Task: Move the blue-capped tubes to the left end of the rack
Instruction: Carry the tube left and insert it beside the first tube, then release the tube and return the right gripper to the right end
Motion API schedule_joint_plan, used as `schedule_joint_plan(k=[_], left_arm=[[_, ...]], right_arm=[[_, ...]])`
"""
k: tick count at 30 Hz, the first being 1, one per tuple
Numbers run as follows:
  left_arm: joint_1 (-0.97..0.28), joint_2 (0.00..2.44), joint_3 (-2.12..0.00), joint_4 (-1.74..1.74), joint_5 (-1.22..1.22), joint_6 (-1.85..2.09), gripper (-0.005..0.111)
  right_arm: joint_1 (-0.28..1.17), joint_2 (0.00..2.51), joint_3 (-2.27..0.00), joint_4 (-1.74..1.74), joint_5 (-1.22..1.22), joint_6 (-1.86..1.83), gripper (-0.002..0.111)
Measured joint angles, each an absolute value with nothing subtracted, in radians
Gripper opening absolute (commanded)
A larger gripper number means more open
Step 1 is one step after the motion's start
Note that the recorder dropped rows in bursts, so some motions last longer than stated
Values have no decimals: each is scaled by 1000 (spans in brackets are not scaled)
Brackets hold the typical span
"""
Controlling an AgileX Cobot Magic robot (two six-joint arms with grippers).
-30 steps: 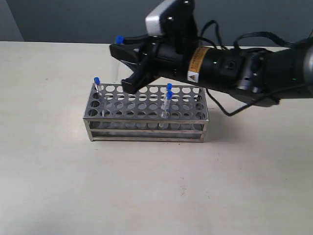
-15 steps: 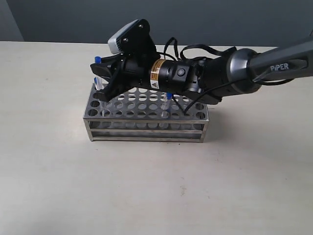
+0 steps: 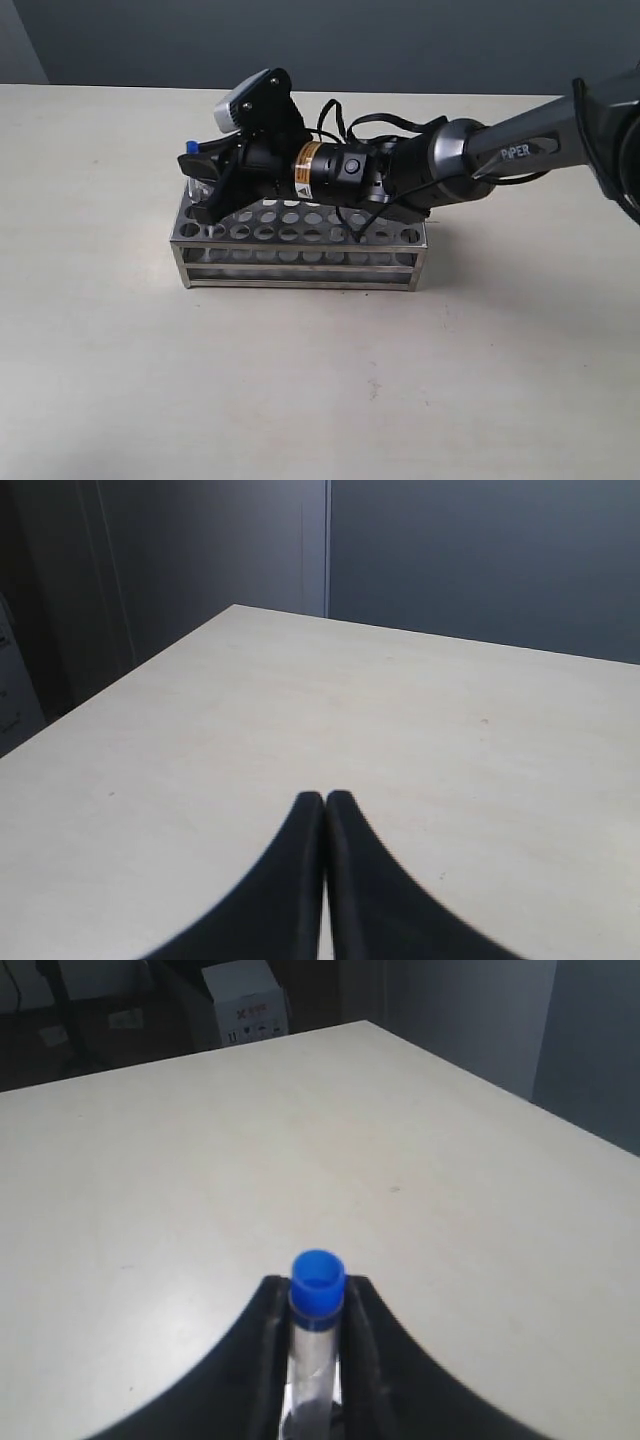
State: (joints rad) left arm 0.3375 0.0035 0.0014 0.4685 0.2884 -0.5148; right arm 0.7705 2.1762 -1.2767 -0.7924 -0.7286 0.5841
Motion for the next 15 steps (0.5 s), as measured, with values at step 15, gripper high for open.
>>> schedule_joint_plan(k=[15], left_arm=[[338,4,1,468,288,-515,1]], right_arm=[[772,2177,-1282,-864,-726,657,35]])
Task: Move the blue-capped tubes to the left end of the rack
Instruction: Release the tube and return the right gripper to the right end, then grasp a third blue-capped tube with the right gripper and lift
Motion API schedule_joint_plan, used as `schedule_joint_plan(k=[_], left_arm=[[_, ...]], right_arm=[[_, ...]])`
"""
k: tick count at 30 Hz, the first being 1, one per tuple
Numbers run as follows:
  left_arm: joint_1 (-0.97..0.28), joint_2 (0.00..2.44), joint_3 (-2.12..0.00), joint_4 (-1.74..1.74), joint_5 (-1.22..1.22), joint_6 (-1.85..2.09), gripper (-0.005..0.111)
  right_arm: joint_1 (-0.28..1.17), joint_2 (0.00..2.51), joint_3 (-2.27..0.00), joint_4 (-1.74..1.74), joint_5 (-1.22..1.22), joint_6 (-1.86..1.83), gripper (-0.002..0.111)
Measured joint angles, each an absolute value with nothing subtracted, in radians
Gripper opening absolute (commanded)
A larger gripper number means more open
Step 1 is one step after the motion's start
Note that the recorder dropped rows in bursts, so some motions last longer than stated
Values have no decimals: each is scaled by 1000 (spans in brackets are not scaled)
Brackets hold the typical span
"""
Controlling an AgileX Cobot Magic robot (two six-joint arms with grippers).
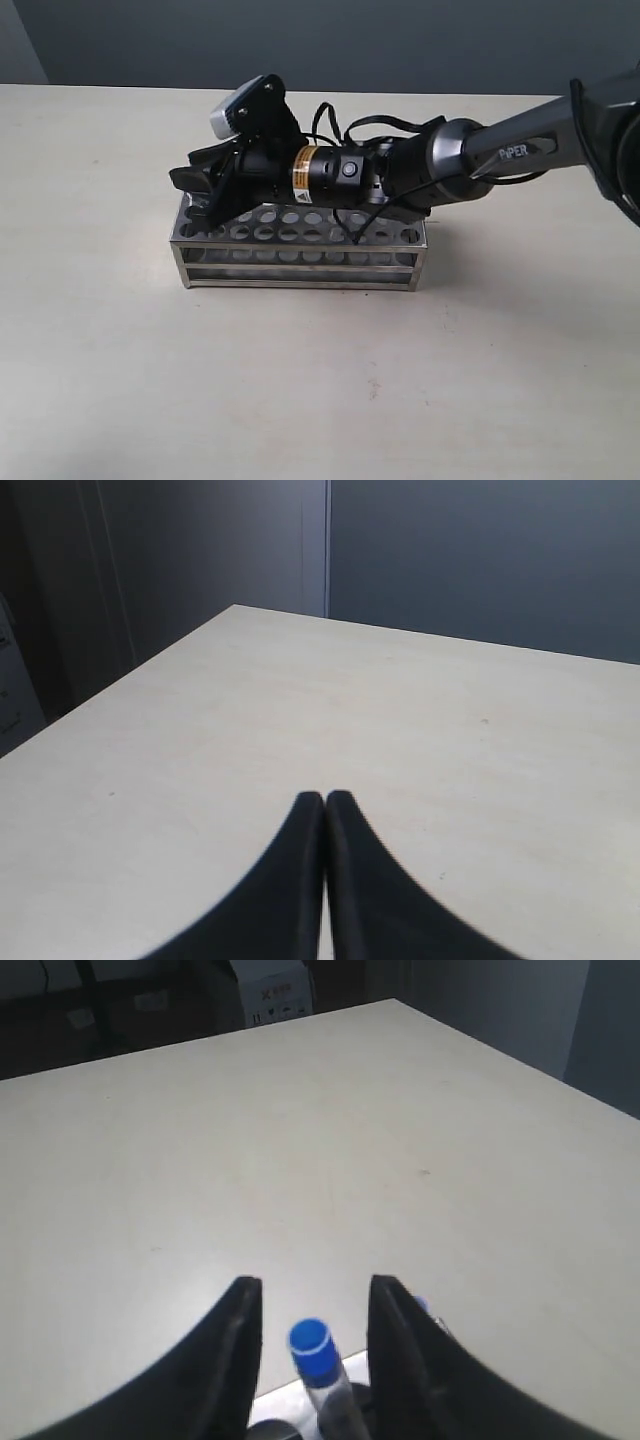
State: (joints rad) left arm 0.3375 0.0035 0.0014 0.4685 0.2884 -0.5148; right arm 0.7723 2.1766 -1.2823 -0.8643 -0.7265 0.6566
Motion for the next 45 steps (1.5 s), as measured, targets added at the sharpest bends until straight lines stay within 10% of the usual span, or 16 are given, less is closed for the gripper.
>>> schedule_joint_plan(k=[22,45], left_arm=[[338,4,1,468,288,-515,1],[338,4,1,468,288,-515,1]], right_arm=[[496,1622,-868,-963,-581,754,29],[493,1892,-655,-653,-874,492,29]])
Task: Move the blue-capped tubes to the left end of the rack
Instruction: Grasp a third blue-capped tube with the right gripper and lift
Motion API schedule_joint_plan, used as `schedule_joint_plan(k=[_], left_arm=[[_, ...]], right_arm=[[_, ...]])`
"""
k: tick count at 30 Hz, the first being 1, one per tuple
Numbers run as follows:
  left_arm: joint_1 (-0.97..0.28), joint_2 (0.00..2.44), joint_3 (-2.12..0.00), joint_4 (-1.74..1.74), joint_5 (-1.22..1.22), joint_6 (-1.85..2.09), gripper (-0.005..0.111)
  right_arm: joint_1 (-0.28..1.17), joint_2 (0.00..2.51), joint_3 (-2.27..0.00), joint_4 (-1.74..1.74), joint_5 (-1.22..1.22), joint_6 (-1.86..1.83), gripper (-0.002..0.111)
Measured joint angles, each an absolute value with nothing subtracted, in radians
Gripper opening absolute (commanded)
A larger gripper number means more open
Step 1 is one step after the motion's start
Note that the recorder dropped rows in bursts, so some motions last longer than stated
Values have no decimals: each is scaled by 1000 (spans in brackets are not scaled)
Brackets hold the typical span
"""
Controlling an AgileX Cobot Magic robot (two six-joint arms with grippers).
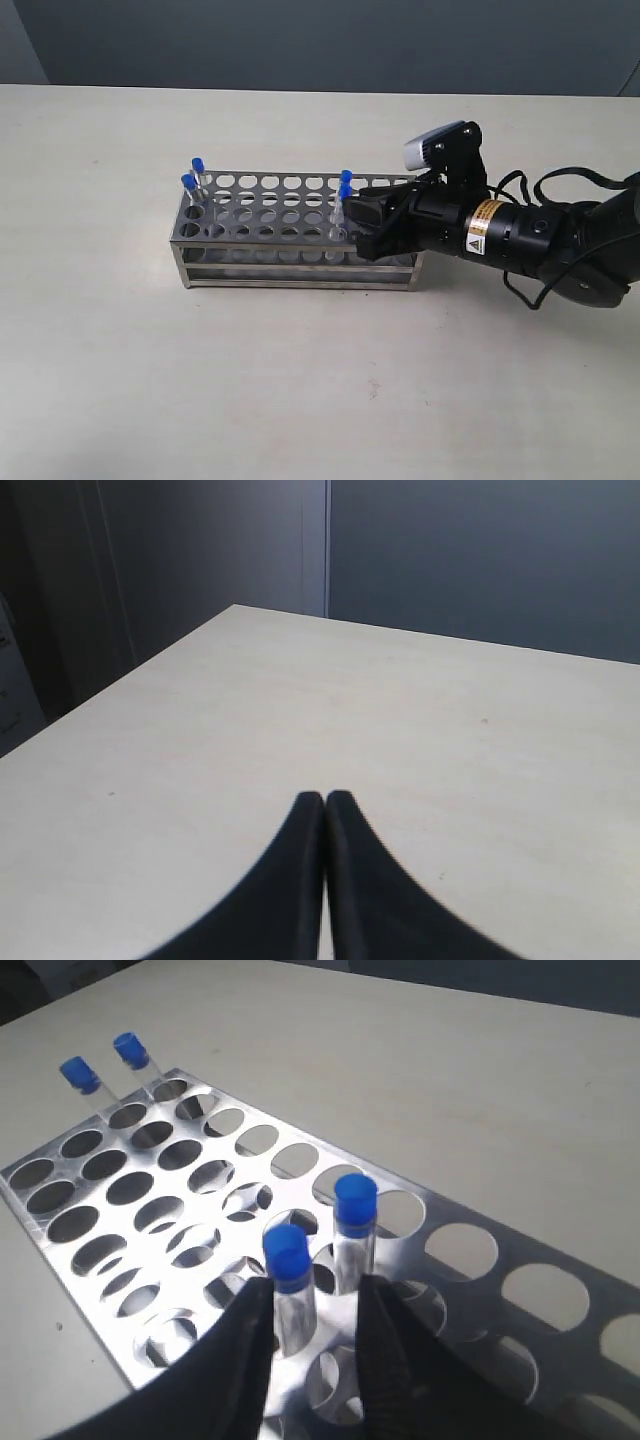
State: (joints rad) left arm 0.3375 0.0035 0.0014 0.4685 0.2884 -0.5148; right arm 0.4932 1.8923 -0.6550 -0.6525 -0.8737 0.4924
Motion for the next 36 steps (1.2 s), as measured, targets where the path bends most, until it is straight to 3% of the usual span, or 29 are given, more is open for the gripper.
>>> schedule_joint_plan(k=[36], left_arm=[[338,4,1,468,288,-515,1]], right_arm=[[503,1994,-693,-639,-994,475,29]])
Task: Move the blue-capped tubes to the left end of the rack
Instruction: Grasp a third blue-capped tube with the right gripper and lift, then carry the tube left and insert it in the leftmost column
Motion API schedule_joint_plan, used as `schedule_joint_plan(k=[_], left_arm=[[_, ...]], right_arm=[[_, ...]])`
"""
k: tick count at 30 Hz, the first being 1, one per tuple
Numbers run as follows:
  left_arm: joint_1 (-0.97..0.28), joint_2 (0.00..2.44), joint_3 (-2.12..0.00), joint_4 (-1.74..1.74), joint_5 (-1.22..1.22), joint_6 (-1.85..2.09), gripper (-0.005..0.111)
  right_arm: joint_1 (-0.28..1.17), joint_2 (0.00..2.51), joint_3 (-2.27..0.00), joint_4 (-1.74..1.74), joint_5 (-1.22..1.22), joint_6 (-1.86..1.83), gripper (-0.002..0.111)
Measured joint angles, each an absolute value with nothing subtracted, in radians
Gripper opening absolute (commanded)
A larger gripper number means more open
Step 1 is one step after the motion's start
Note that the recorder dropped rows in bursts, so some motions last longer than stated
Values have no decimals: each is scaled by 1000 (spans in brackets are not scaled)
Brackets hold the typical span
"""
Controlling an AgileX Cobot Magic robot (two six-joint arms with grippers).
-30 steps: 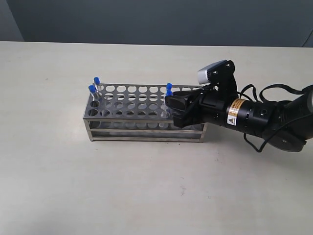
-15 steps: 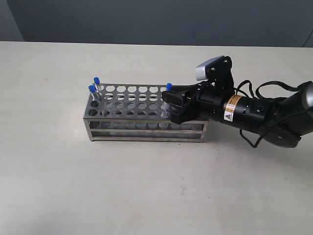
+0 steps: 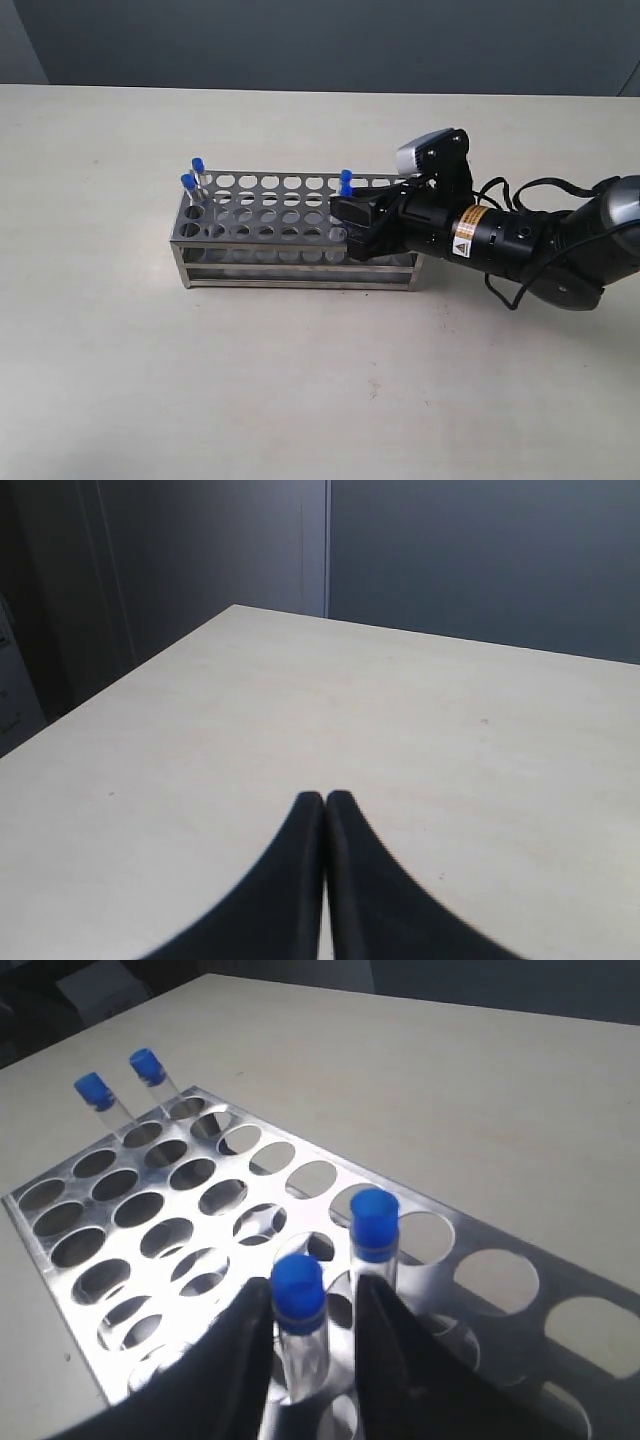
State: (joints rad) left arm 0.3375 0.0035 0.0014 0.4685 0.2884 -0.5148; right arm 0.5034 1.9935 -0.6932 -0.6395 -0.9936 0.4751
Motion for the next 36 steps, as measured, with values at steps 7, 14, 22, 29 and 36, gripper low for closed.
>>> schedule_joint_plan(k=[7,14,22,29,36], left_arm=[[338,4,1,468,288,-515,1],[338,4,1,468,288,-515,1],[338,4,1,468,288,-515,1],[338,4,1,468,288,-515,1],[338,4,1,468,288,-515,1]], right_arm=[[581,1998,-728,-574,-937,449,27],[610,1998,-762,-522,-863,436,-1],[610,1965,-762,-520,-825,433,-1],[610,1850,-762,-539,-819,420,-1],[621,1769,-762,-568,-855,404,-1]])
